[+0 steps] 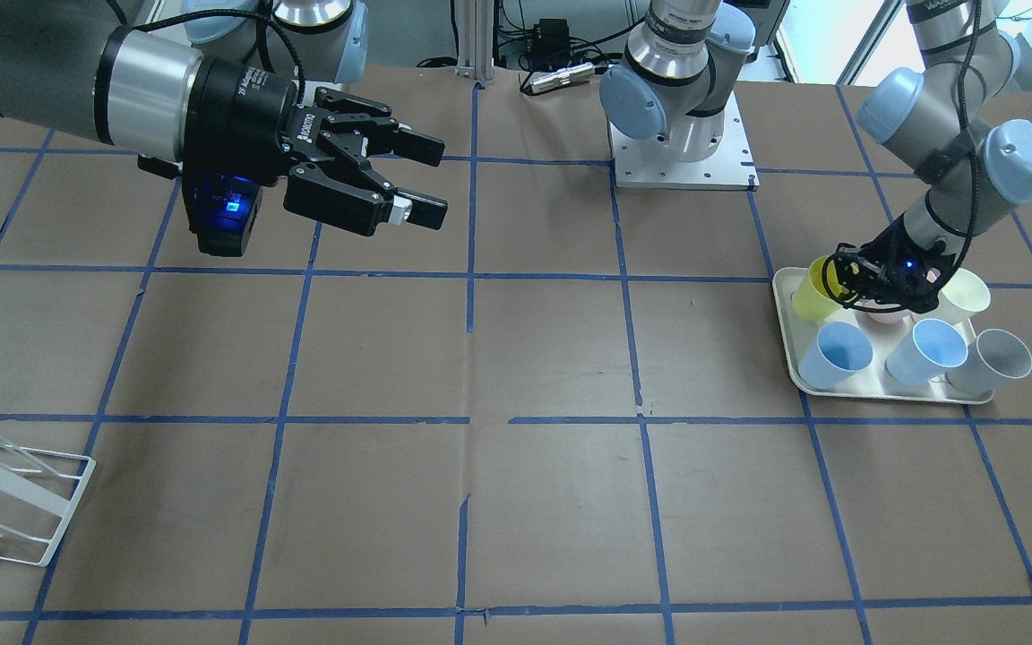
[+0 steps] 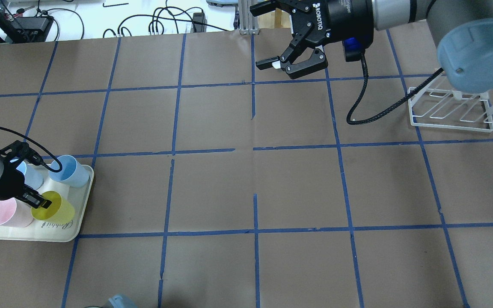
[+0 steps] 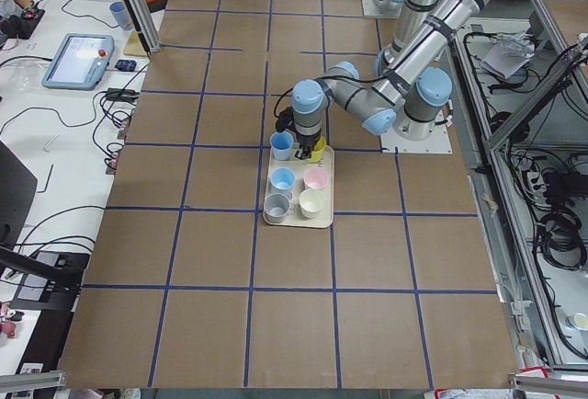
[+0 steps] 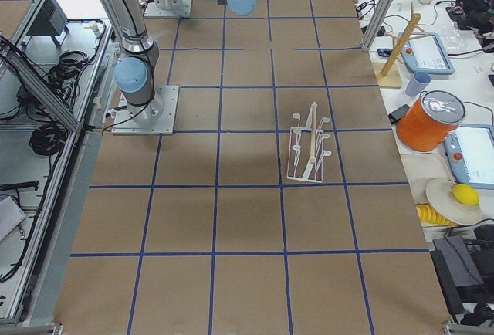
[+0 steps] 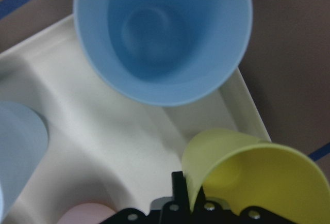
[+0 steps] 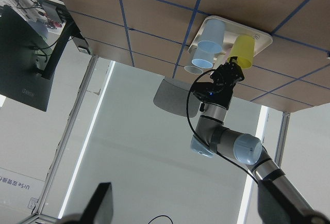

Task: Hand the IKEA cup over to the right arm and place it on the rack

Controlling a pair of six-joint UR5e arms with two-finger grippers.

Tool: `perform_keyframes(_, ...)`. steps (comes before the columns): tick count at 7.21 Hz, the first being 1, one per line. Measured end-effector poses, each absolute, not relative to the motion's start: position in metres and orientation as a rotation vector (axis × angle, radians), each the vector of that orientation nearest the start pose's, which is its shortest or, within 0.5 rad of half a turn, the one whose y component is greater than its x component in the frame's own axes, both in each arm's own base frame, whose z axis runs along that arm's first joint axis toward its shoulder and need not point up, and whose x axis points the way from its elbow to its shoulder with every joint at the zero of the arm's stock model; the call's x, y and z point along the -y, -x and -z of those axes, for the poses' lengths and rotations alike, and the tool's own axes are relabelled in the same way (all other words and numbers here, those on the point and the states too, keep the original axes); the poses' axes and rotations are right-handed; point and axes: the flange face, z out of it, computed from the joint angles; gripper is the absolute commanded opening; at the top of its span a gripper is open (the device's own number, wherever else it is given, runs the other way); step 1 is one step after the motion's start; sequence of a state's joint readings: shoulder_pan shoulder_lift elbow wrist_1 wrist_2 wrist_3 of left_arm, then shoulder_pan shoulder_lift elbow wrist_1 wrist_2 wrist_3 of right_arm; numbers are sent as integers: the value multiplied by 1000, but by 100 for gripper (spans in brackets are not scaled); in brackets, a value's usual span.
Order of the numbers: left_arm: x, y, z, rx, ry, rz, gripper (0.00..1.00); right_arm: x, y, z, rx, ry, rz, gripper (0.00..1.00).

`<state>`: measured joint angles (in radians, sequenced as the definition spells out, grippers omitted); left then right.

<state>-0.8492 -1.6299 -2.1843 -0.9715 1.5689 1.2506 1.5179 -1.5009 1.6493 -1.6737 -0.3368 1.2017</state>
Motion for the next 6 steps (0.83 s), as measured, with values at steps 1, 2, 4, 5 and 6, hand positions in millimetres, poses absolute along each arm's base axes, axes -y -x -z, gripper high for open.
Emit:
perform_keyframes(1, 412, -179, -257, -3117, -827, -4, 0, 528, -199, -489, -1591, -1200, -811, 100)
perform_keyframes(2, 419, -173, -286, -3203, -774, 77, 0, 529, -199, -488, -1587, -1199, -816, 100)
perform_keyframes(4, 436, -152, -359, -3451, -541, 291, 0, 536, -203, -489, -1480, -1150, -884, 100)
perform_keyframes(5, 444, -136, -385, -3590, -418, 427, 0, 539, -204, -490, -1427, -1126, -914, 100)
perform_keyframes(6, 454, -113, -401, -3714, -286, 547, 0, 539, -204, -491, -1407, -1119, -926, 100)
